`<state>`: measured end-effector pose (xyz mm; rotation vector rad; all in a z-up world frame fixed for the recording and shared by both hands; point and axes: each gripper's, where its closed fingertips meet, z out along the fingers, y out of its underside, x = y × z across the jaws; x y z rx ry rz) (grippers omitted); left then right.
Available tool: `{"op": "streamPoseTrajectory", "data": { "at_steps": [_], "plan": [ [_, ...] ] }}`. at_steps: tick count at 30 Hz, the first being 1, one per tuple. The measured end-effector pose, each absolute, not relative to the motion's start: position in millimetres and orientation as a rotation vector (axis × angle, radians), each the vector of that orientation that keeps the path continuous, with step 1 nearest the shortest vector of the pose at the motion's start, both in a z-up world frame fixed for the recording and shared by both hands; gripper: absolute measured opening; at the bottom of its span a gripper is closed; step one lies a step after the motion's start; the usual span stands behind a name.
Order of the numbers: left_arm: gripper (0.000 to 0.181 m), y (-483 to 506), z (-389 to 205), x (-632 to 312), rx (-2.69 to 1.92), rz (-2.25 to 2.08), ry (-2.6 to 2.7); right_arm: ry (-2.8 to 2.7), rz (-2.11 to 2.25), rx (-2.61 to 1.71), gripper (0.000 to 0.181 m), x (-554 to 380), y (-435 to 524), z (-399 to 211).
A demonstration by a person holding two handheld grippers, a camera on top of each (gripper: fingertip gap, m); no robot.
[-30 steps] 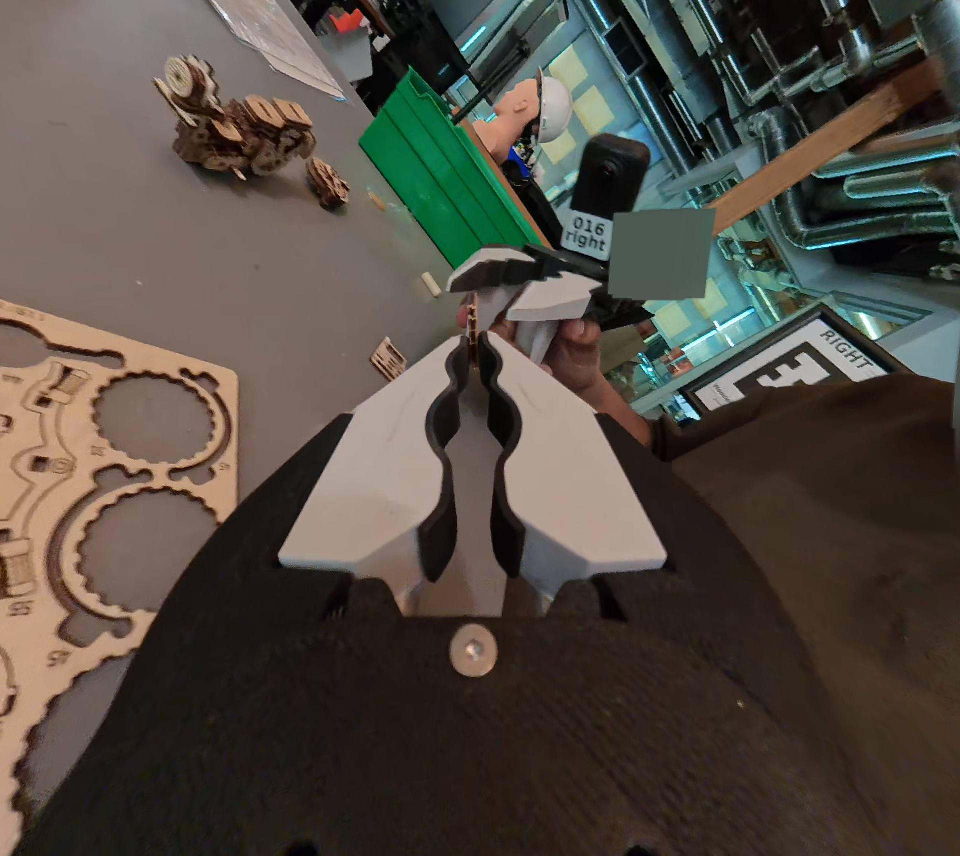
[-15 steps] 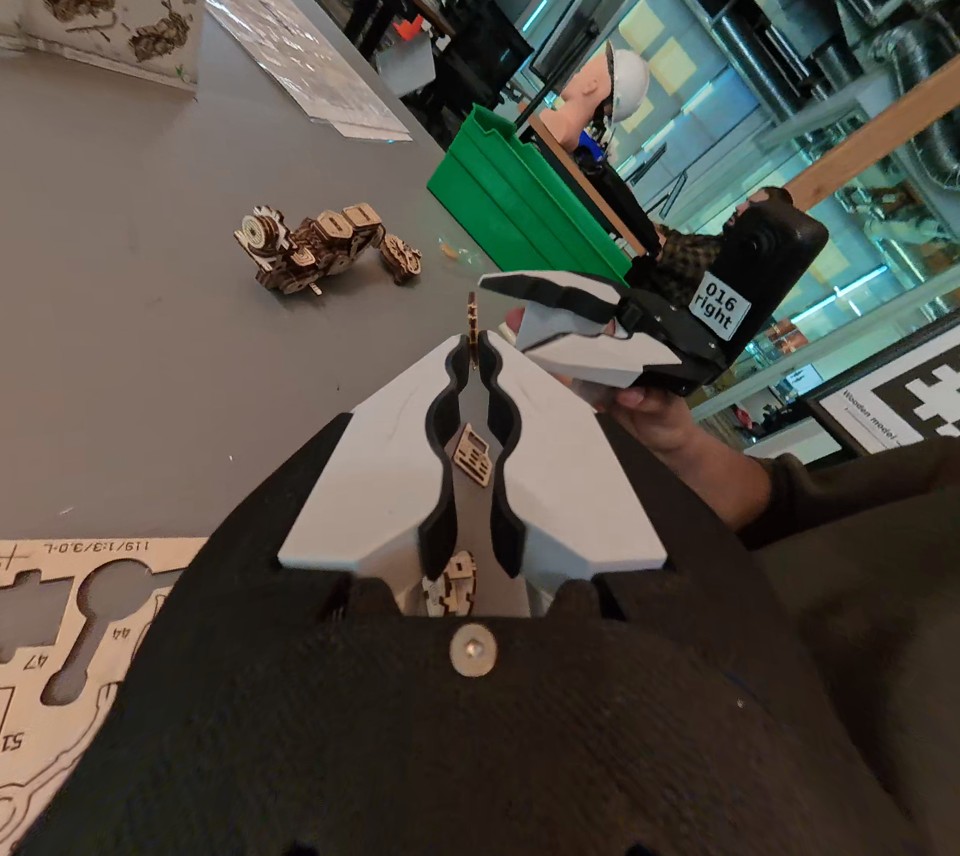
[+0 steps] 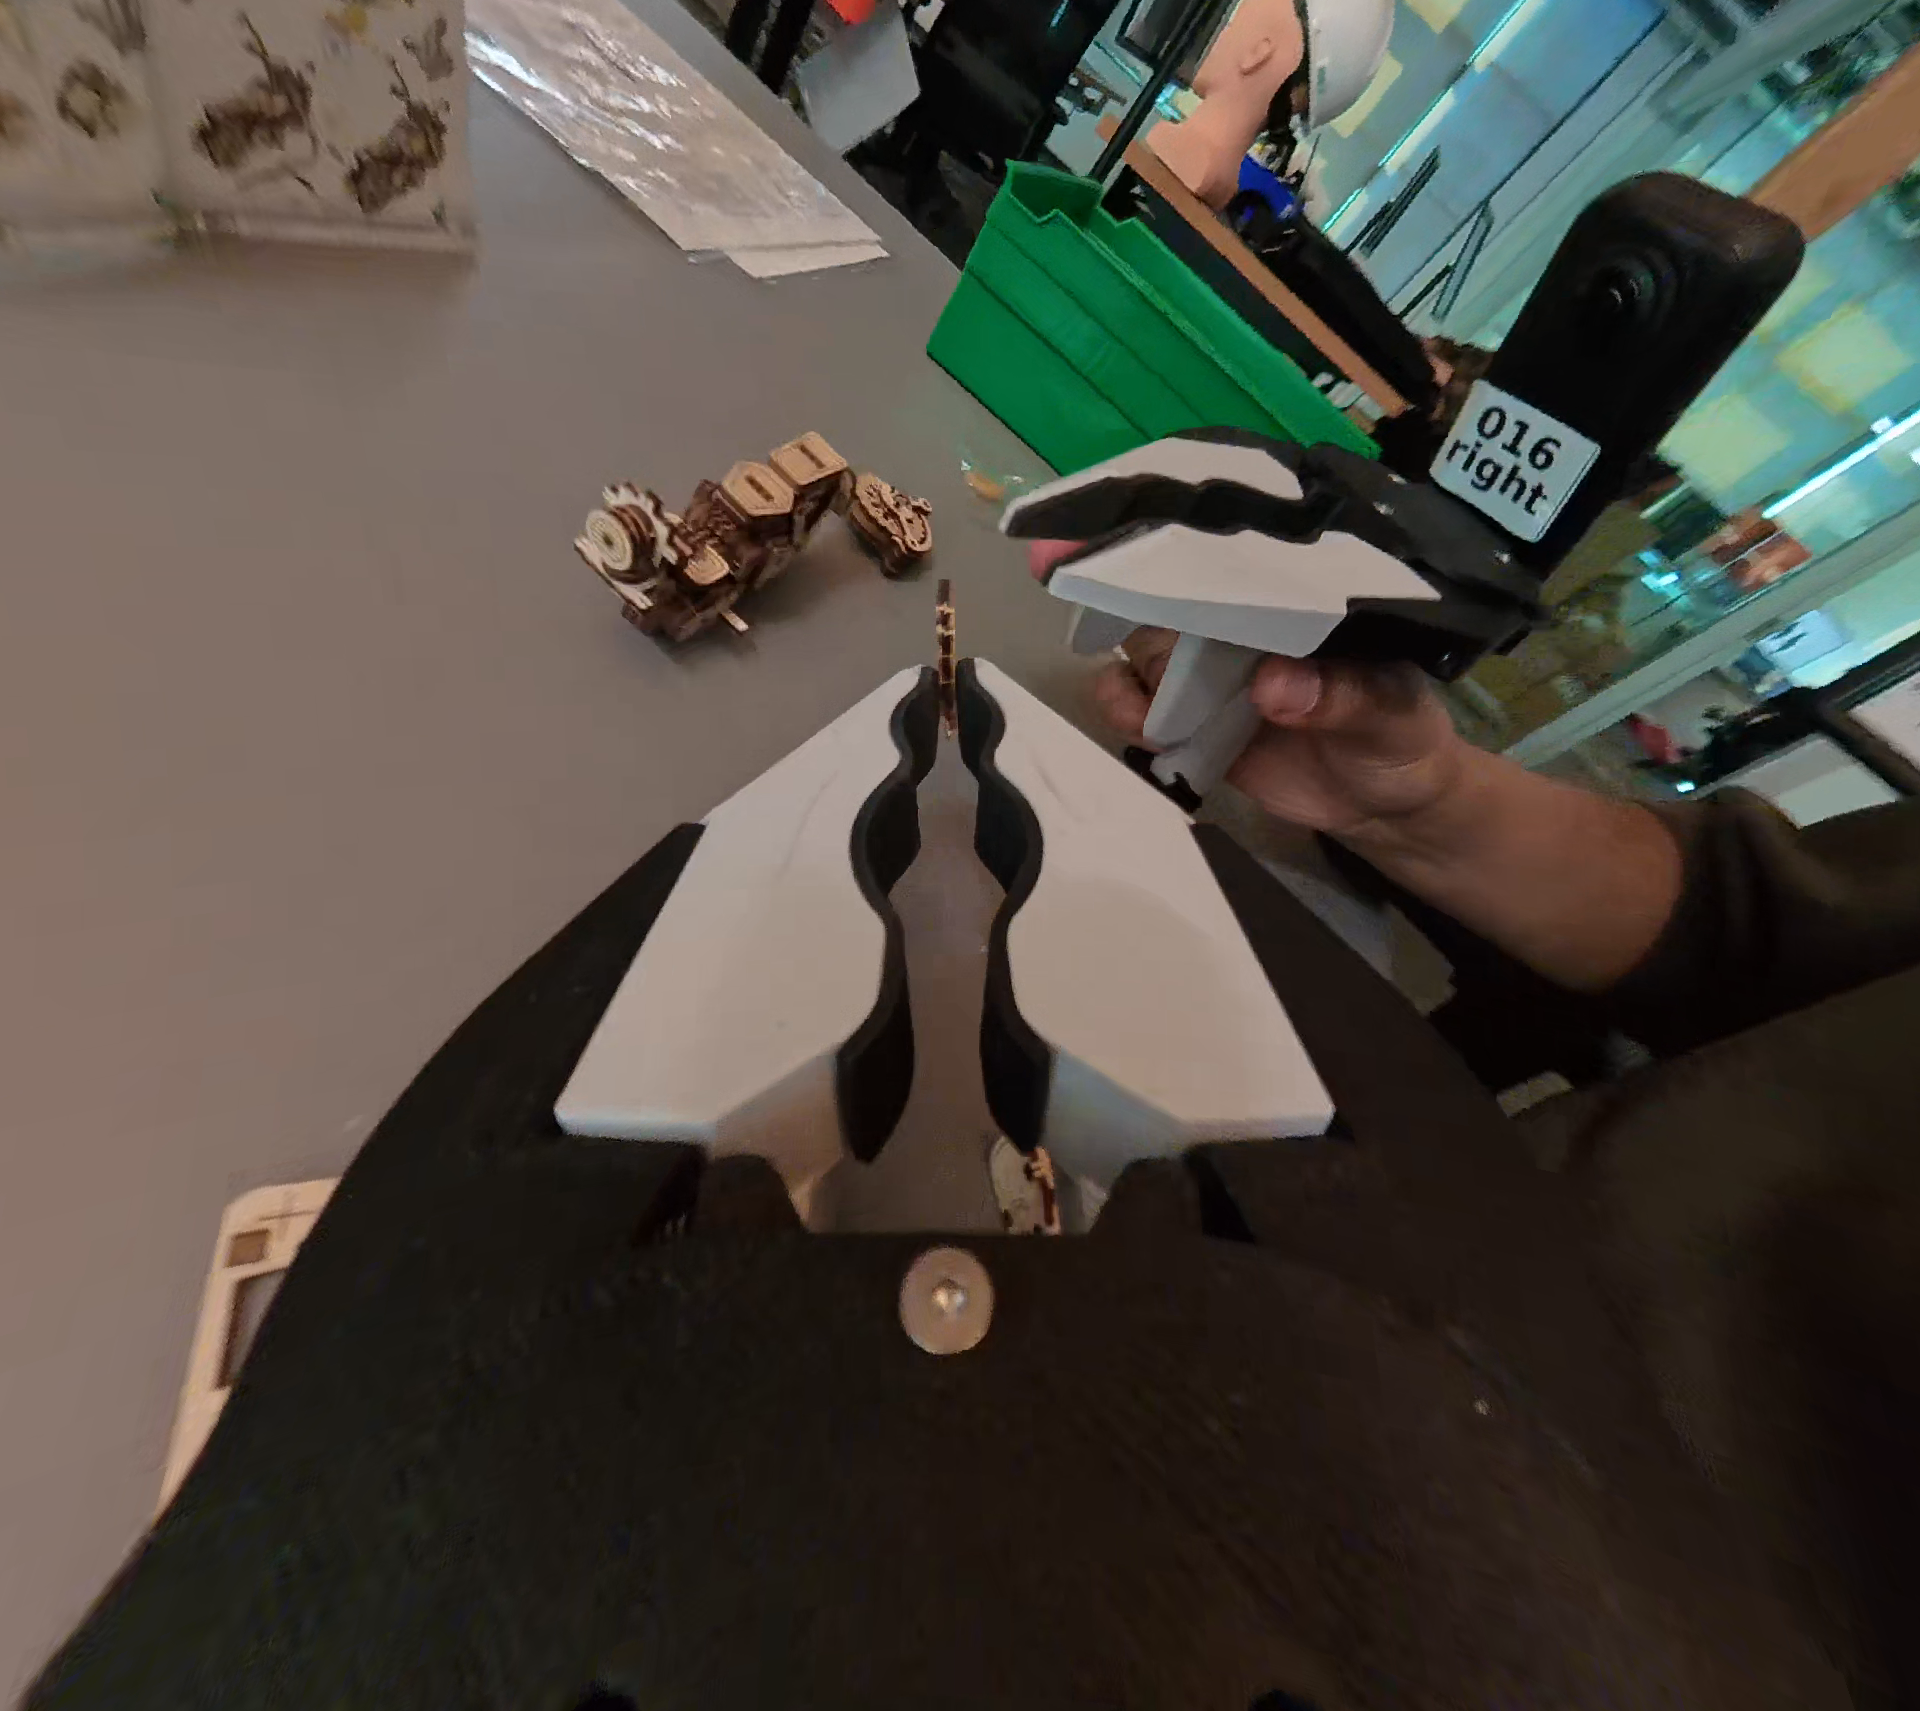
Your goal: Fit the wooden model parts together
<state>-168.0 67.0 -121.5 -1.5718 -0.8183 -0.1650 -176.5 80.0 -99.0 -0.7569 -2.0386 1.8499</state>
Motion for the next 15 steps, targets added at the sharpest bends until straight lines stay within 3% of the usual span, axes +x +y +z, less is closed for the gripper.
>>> {"op": "streamPoseTrajectory", "data": {
  "at_steps": [3, 10, 15],
  "plan": [
    [0.002, 53.7, -124.4, -164.5, -1.597, -0.085, -0.807, -1.955, 1.747, -0.712, 0.001, -183.0, 96.7, -100.1],
    [0.001, 45.7, -123.0, -170.3, -1.546, -0.112, -0.824, -1.72, 1.416, -0.643, 0.03, -201.2, 136.8, -96.6],
    [0.002, 54.2, -113.3, -168.4, -1.416, -0.309, -0.878, -1.829, 1.599, -0.792, 0.046, -193.8, 119.7, -107.7]
  ]
}}
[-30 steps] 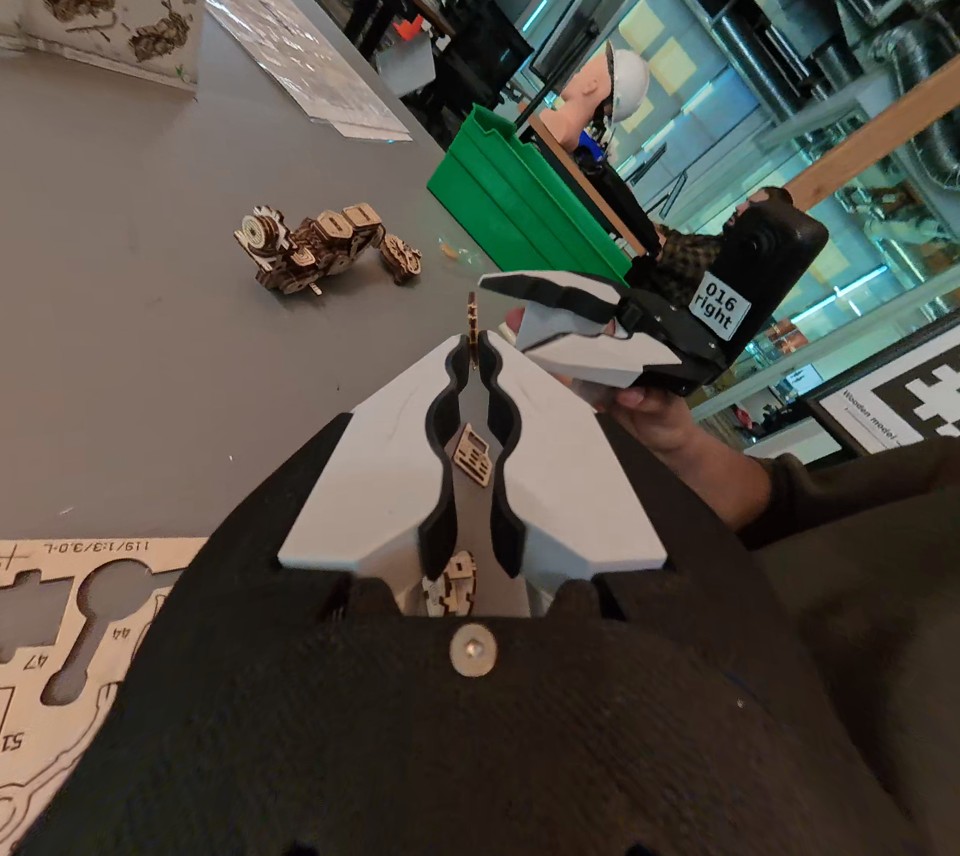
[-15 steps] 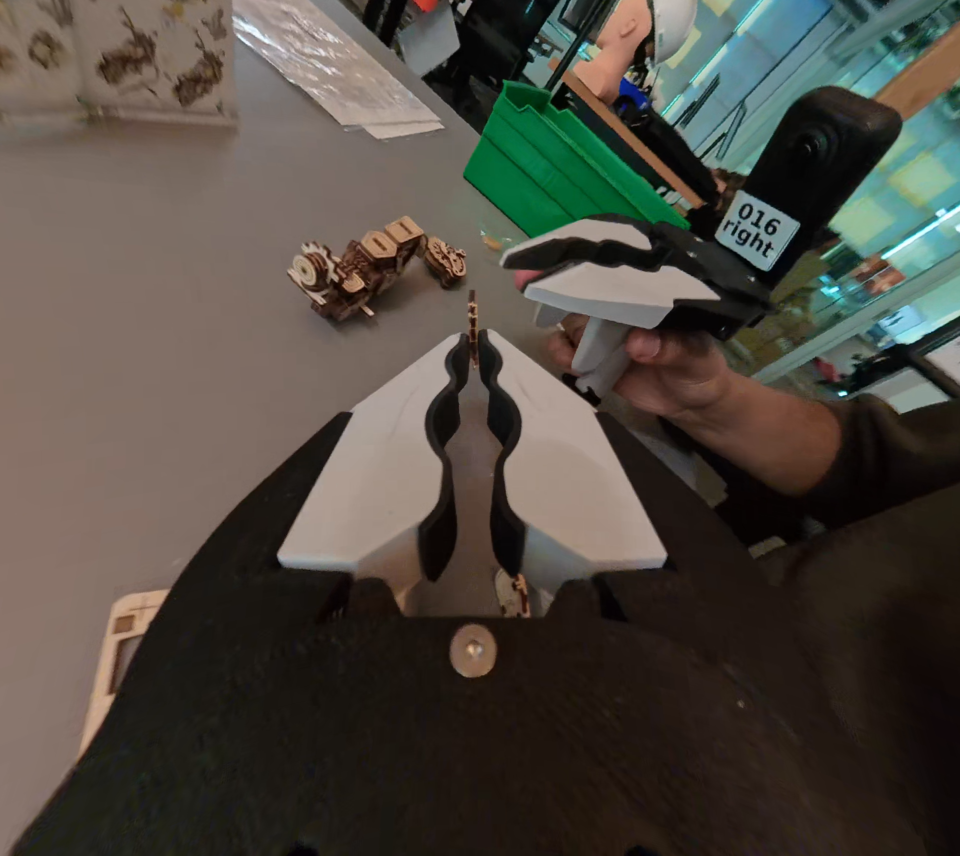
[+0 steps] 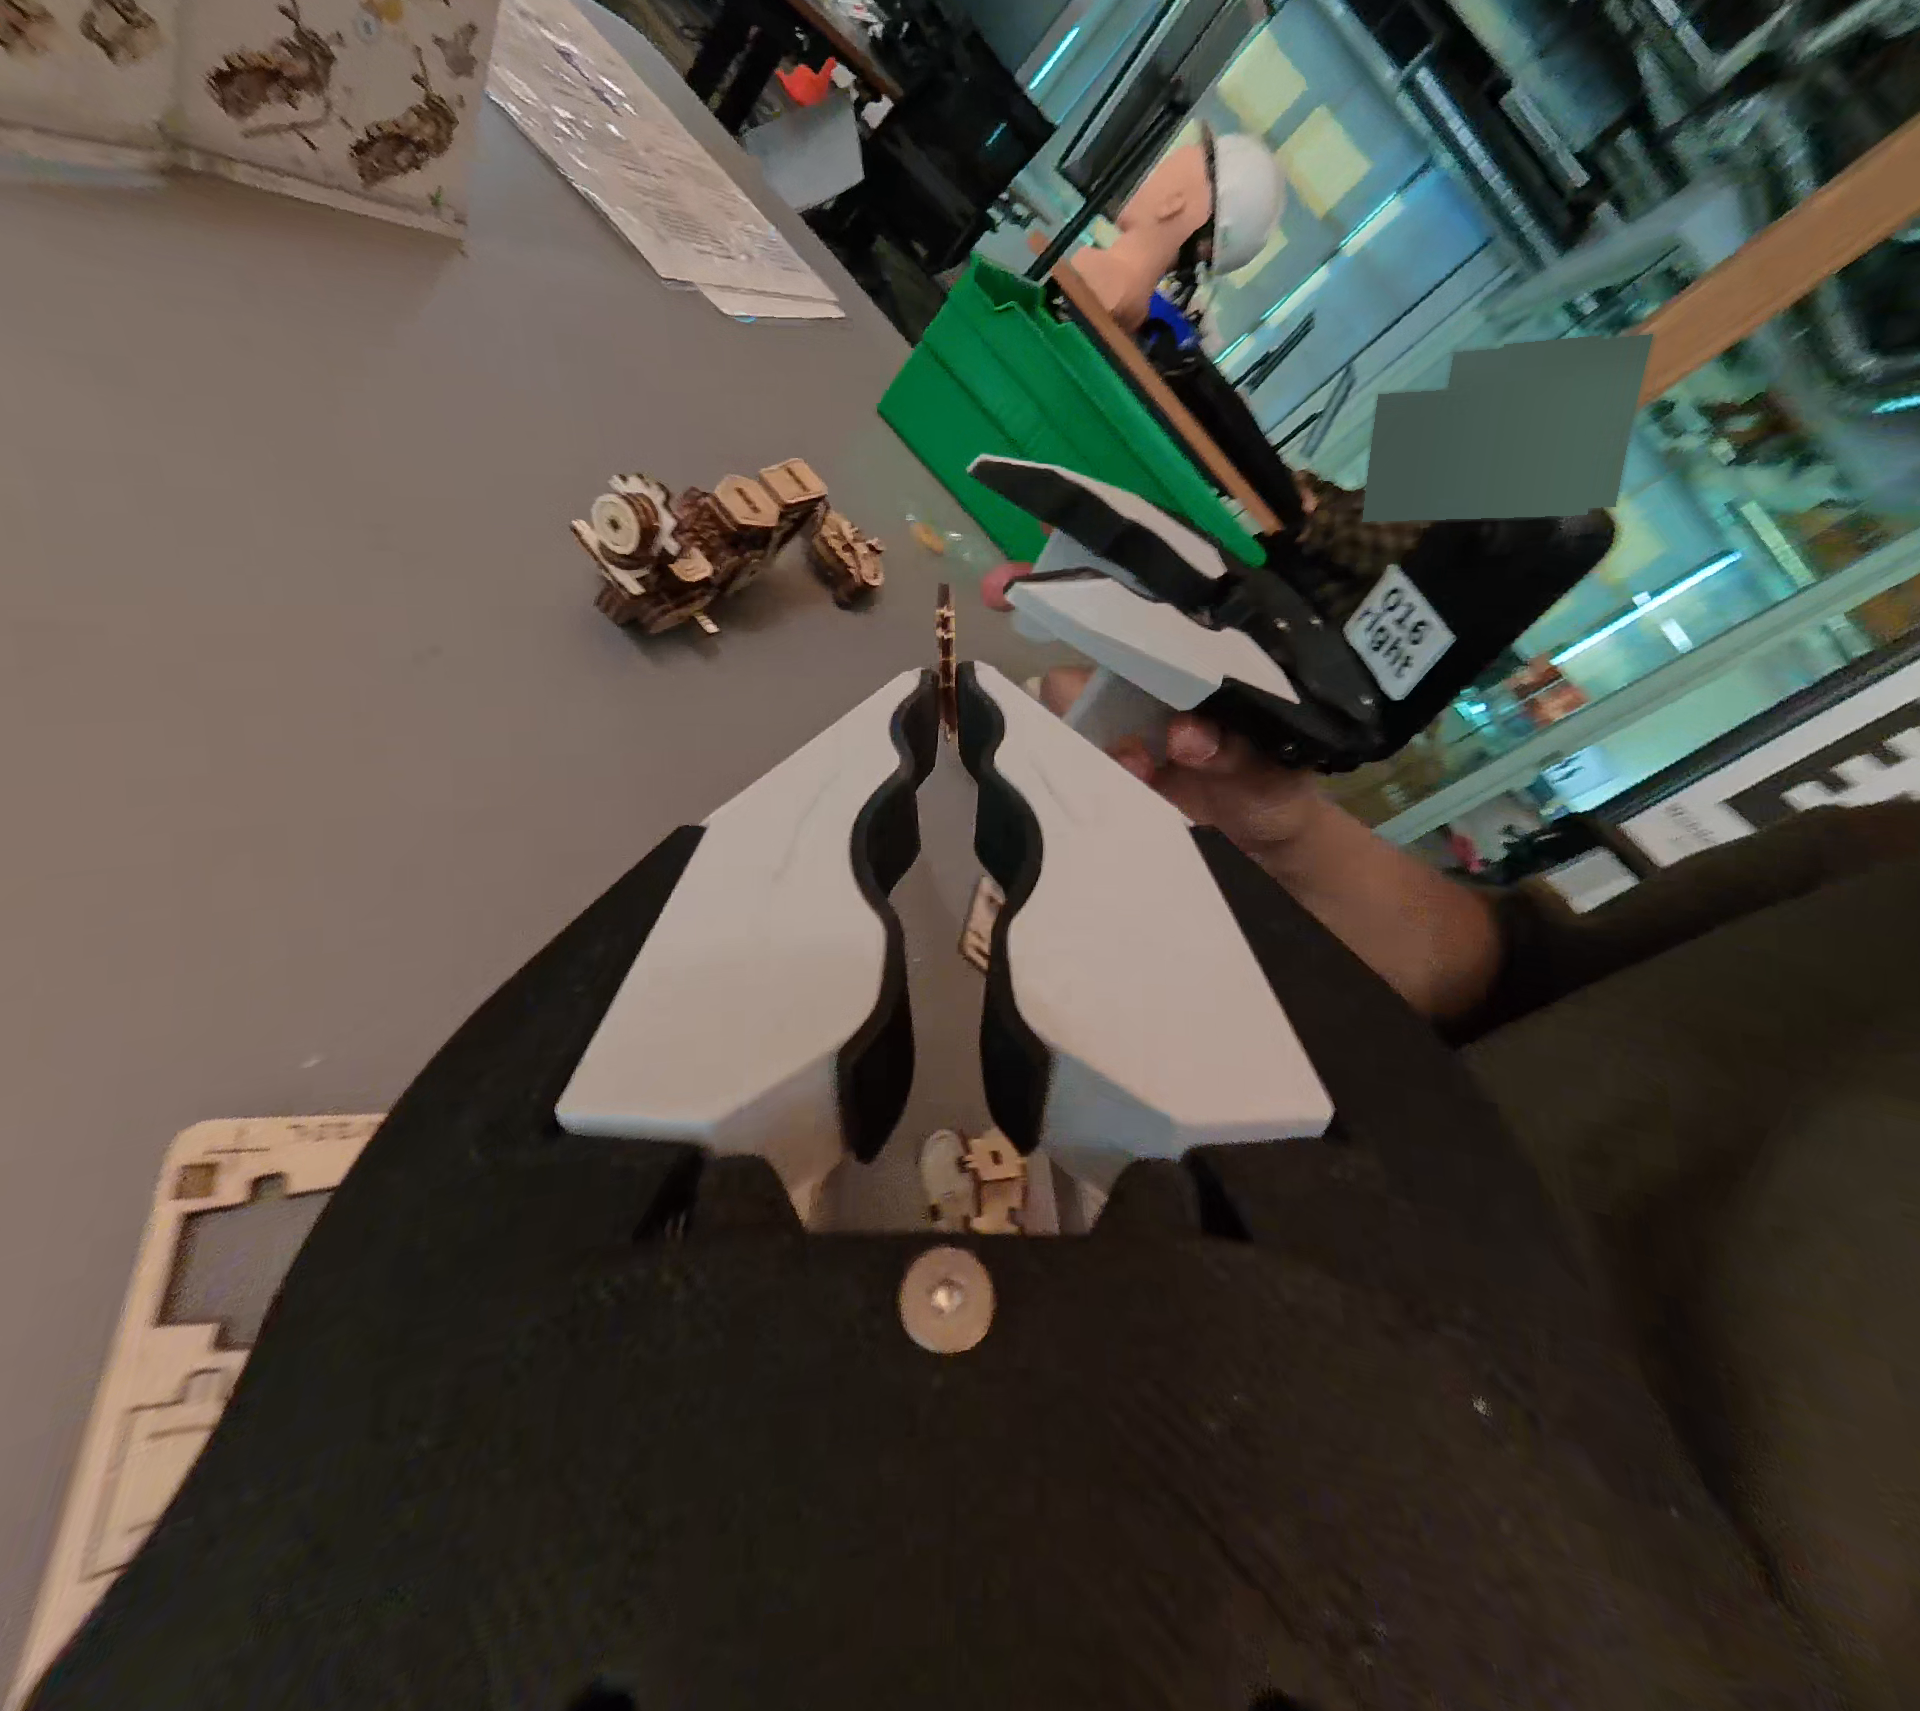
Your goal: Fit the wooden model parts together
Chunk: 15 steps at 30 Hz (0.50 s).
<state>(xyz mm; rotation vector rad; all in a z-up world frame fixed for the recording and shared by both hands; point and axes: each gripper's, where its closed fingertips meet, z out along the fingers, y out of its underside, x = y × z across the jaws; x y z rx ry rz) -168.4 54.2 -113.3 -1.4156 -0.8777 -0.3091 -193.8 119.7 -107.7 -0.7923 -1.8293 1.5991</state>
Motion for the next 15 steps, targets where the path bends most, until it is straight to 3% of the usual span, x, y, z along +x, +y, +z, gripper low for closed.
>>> {"op": "streamPoseTrajectory", "data": {
  "at_steps": [4, 10, 15],
  "plan": [
    [0.001, 60.5, -106.7, -155.8, -1.35, -0.409, -0.873, -1.82, 1.773, -0.859, 0.045, -179.1, 114.6, -99.8],
    [0.001, 62.4, -108.2, -138.2, -1.381, -0.386, -0.836, -1.9, 1.908, -0.798, 0.005, -151.6, 98.9, -96.6],
    [0.001, 66.4, -106.2, -126.9, -1.412, -0.414, -0.768, -2.028, 2.062, -0.884, 0.017, -139.2, 83.0, -104.7]
  ]
}}
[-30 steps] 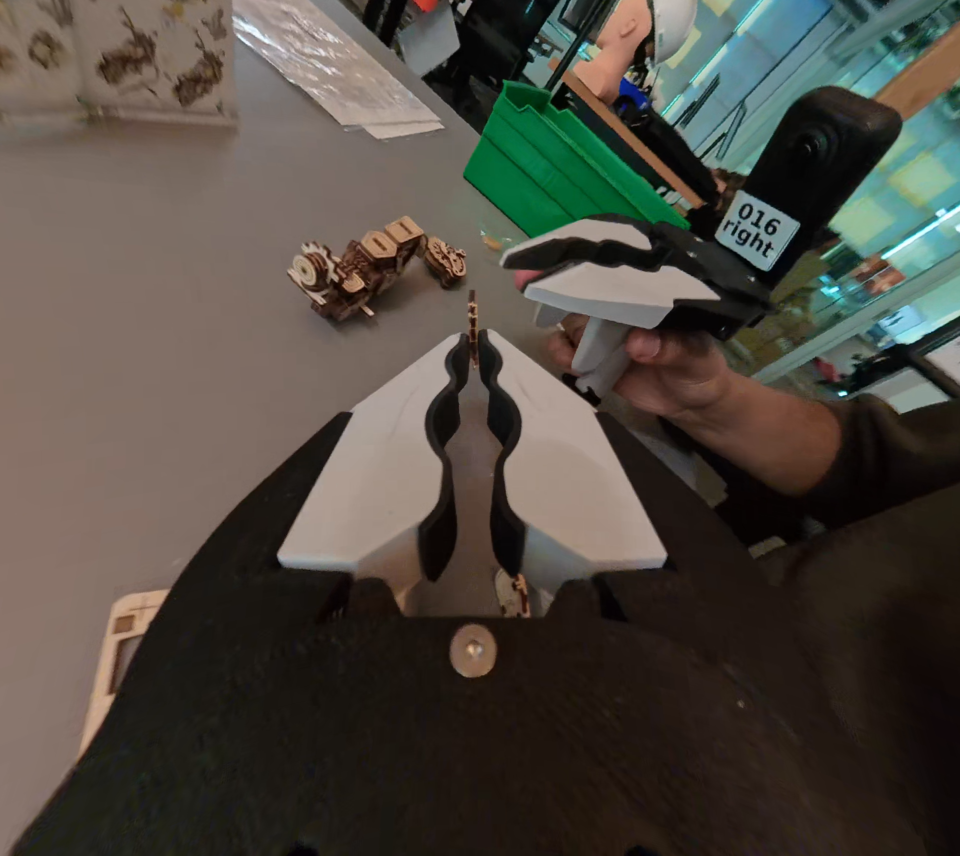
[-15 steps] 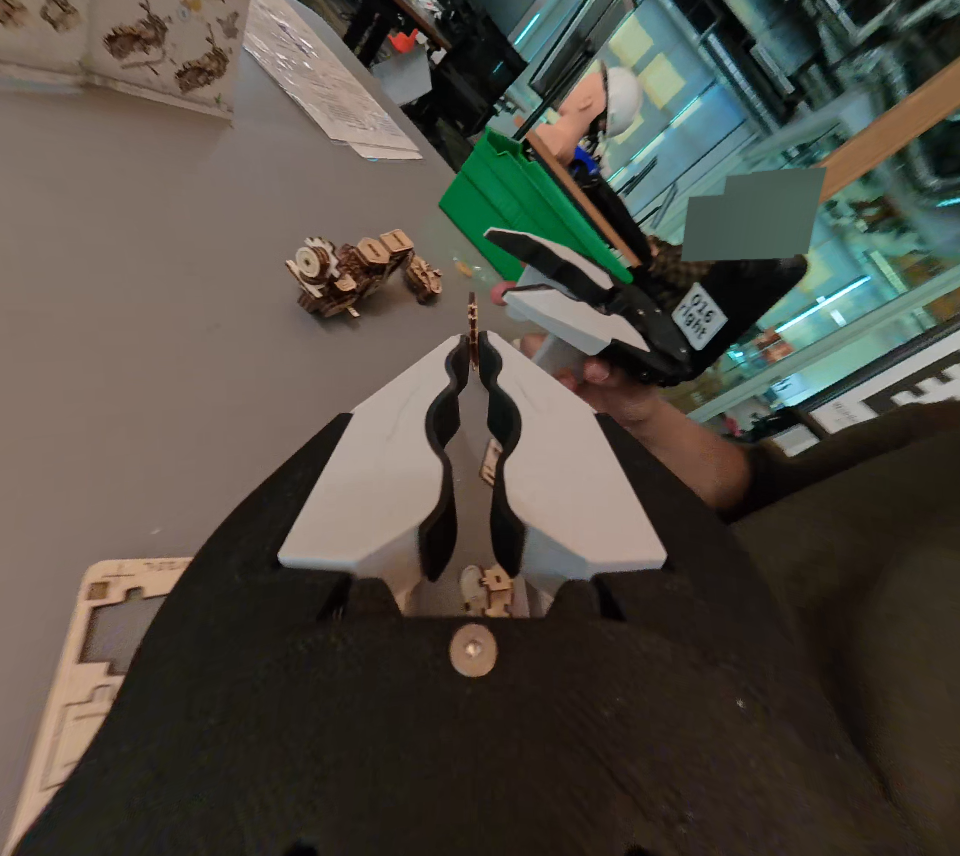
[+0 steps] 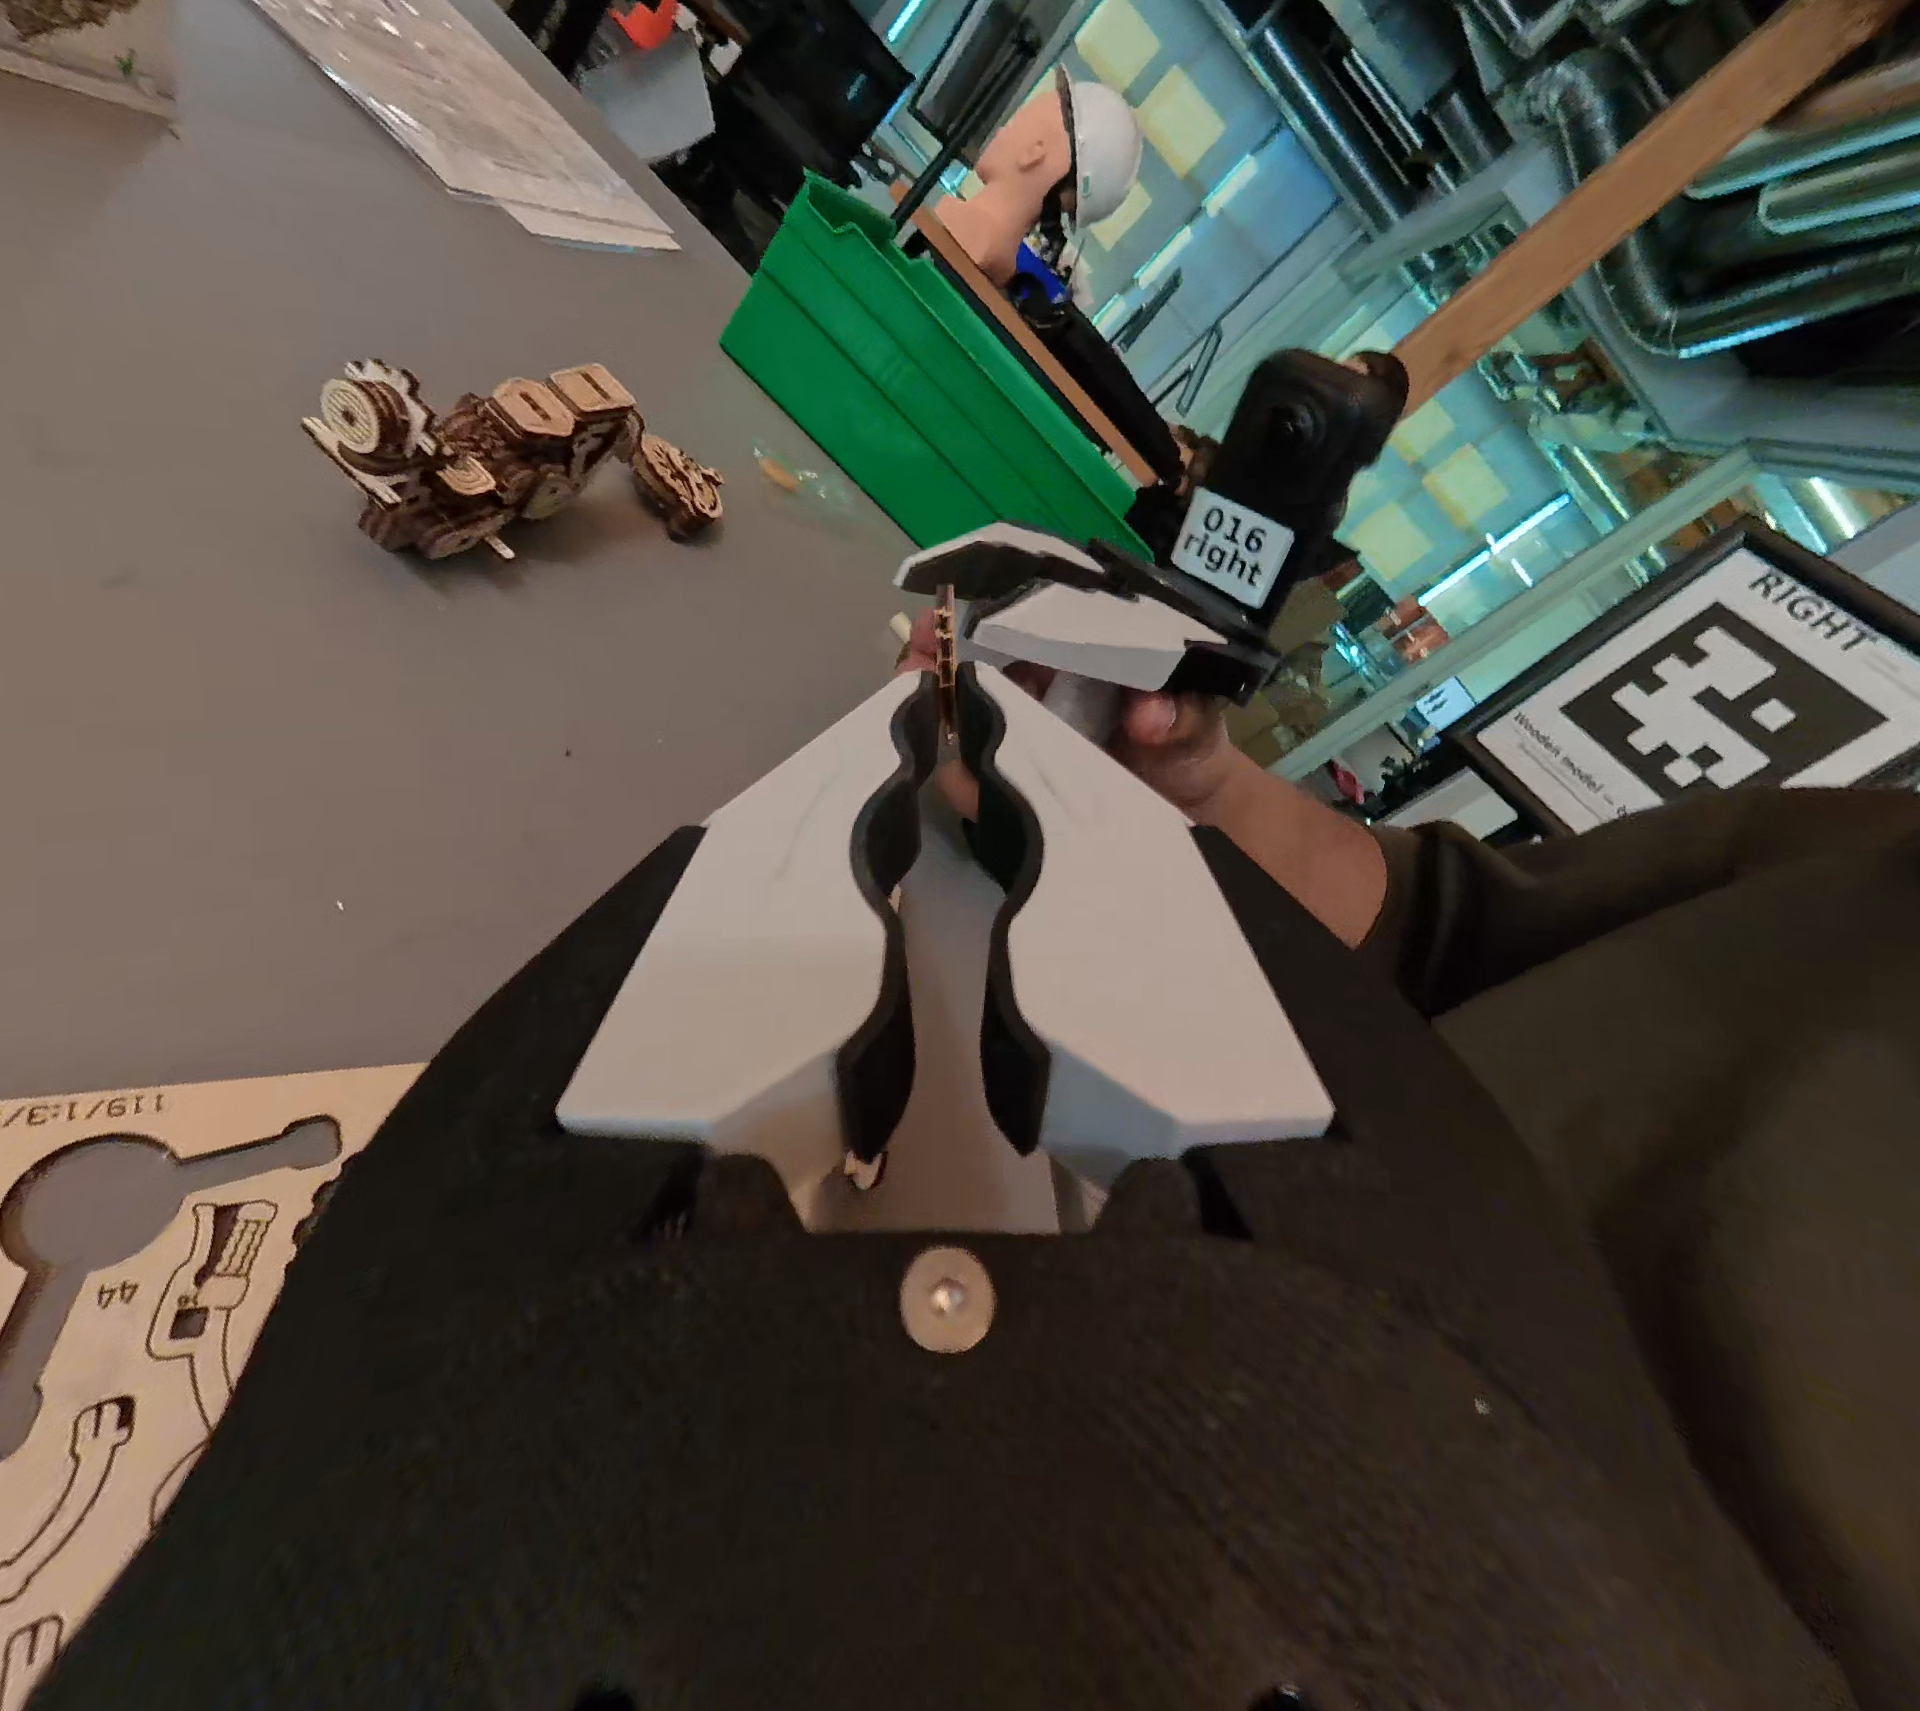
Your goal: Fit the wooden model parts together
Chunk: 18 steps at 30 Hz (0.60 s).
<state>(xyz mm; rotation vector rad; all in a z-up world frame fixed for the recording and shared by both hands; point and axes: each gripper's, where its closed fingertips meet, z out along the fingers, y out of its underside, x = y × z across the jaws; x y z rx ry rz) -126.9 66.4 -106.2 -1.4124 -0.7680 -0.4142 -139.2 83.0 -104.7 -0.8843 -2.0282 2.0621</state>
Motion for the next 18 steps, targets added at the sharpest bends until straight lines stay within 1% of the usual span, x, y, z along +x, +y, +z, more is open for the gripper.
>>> {"op": "streamPoseTrajectory", "data": {
  "at_steps": [3, 6, 12, 18],
  "plan": [
    [0.001, 69.5, -110.2, -124.5, -1.429, -0.44, -0.753, -2.08, 2.189, -0.97, 0.019, -133.4, 79.4, -105.4],
    [0.001, 73.3, -109.5, -121.2, -1.417, -0.484, -0.74, -2.079, 2.289, -1.039, 0.012, -132.5, 80.2, -103.1],
    [0.001, 80.3, -115.5, -118.7, -1.447, -0.478, -0.747, -2.157, 2.306, -1.095, 0.005, -129.3, 74.3, -111.6],
    [0.001, 79.3, -118.8, -117.9, -1.481, -0.452, -0.717, -2.206, 2.347, -1.164, 0.002, -127.8, 72.9, -114.1]
  ]
}}
